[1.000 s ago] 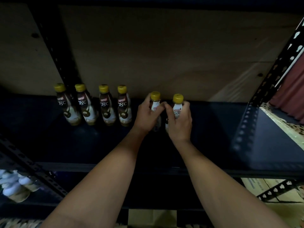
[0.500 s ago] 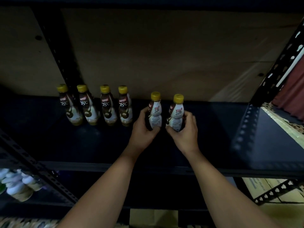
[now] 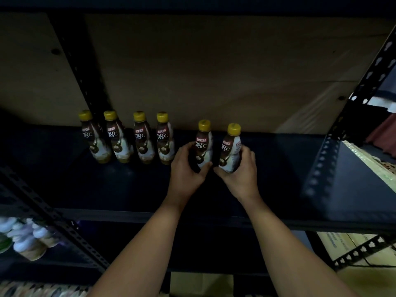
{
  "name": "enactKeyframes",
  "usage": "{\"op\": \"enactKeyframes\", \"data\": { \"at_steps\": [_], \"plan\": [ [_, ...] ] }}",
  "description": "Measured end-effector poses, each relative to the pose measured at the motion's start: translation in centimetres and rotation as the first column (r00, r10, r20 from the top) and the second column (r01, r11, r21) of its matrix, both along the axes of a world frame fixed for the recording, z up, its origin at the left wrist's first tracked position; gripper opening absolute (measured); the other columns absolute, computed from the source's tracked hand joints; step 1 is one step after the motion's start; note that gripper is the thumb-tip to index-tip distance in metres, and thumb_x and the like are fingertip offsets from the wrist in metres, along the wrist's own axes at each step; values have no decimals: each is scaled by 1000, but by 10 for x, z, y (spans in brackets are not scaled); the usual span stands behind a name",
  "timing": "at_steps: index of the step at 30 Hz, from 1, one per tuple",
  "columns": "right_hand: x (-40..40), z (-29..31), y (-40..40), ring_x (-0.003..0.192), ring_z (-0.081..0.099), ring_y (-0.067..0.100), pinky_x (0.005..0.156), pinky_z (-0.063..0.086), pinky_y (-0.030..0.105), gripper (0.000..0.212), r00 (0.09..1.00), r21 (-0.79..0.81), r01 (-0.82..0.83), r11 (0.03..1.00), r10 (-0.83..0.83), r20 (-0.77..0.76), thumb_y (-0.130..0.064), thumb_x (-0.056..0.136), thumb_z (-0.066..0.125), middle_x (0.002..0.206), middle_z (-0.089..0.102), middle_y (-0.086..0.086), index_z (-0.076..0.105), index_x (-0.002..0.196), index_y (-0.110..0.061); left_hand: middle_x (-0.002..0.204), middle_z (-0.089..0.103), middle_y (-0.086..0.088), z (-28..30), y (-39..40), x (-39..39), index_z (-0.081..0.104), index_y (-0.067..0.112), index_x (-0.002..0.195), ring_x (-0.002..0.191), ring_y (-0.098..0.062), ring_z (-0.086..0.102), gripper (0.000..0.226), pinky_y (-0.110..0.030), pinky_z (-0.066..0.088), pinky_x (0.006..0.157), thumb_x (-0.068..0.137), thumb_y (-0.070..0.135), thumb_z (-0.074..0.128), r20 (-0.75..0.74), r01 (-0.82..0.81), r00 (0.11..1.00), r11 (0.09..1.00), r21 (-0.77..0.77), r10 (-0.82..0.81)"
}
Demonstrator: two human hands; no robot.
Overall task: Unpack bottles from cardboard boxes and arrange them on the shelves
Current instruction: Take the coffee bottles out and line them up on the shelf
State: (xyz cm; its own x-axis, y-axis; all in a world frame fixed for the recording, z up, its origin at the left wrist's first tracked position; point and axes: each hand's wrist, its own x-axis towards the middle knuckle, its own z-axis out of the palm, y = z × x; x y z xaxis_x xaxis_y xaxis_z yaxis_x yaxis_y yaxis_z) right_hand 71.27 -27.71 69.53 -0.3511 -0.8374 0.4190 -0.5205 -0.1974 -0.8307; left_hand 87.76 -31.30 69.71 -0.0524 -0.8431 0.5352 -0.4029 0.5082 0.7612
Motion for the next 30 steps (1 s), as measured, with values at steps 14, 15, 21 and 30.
{"op": "enactKeyframes", "data": {
  "at_steps": [14,15,21,30],
  "plan": [
    [3,0,1,103,43,-5,82,31,-6,66,993,-48,12,999,-18,-118,-13,75,87,116,52,-1,53,131,-10,129,58,-5,0,3,-1,54,14,139,119,-14,56,70,-14,40,94,76,15,86,59,-205,976,978,-51,207],
    [3,0,1,103,41,-6,82,30,-6,66,991,-49,13,999,-19,-132,-13,76,87,117,53,1,53,132,-9,130,58,-6,-1,4,-1,54,13,139,121,-15,56,70,-16,41,97,76,14,85,57,-207,976,976,-62,211],
    [10,0,-4,106,42,-5,82,30,-7,70,988,-12,12,1000,-14,-152,-13,78,86,123,56,6,51,139,-9,133,58,-2,0,1,2,55,17,138,124,-17,56,72,-35,50,103,74,11,88,14,-248,969,969,-6,248],
    [36,9,-19,118,55,20,89,40,22,64,997,62,-8,998,13,-74,-9,83,80,128,54,7,49,139,-11,139,54,-5,2,-2,-2,52,17,141,129,-23,53,73,-36,50,100,76,14,86,102,-302,949,953,29,298]
  ]
}}
